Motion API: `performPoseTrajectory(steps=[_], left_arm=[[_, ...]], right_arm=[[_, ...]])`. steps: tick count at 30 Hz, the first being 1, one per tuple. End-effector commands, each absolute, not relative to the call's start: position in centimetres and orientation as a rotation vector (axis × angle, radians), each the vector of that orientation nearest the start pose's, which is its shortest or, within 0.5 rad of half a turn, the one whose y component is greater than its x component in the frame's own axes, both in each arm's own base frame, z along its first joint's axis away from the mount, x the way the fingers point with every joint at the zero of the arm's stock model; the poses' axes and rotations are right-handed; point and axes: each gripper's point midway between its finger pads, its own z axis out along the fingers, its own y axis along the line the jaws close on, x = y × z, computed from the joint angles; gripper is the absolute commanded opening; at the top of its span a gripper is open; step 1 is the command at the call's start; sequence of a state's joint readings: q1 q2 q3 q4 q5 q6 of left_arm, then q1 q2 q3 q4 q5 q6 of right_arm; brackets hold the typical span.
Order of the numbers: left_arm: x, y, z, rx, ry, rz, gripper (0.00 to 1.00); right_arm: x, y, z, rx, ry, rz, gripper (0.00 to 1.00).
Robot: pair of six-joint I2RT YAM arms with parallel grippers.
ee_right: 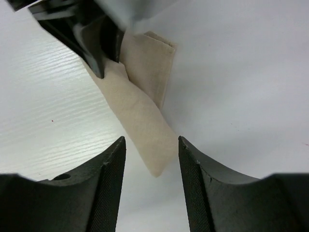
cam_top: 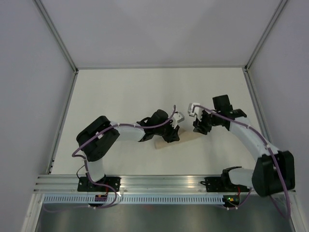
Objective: Fold the napkin, place the utensils inside, and roll it up
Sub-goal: Roll the napkin with the utensil
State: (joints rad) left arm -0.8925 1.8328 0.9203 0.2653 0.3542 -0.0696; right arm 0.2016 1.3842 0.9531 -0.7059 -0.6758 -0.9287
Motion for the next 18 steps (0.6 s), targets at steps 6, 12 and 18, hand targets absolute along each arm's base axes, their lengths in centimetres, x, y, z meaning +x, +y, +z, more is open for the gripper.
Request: performPoseTrajectory(steps=[6,12,18], left_arm=[[21.3,-36.7,-0.9,1.110,2.285,-1.014,0.02],[21.0,-36.1,-1.4,1.117,2.326,-1.030,0.02],[20.9,-36.0,-1.8,1.113,2.350,-1.054,0.02]], right_arm=[[25.5,15.8,12.1,-1.490,1.549,0.155,0.57],[23.7,18.0,8.8,-1.584,1.491,0.096,0.58],[23.4,18.5,5.9,-1.660,1.439,-0.018,0.58]])
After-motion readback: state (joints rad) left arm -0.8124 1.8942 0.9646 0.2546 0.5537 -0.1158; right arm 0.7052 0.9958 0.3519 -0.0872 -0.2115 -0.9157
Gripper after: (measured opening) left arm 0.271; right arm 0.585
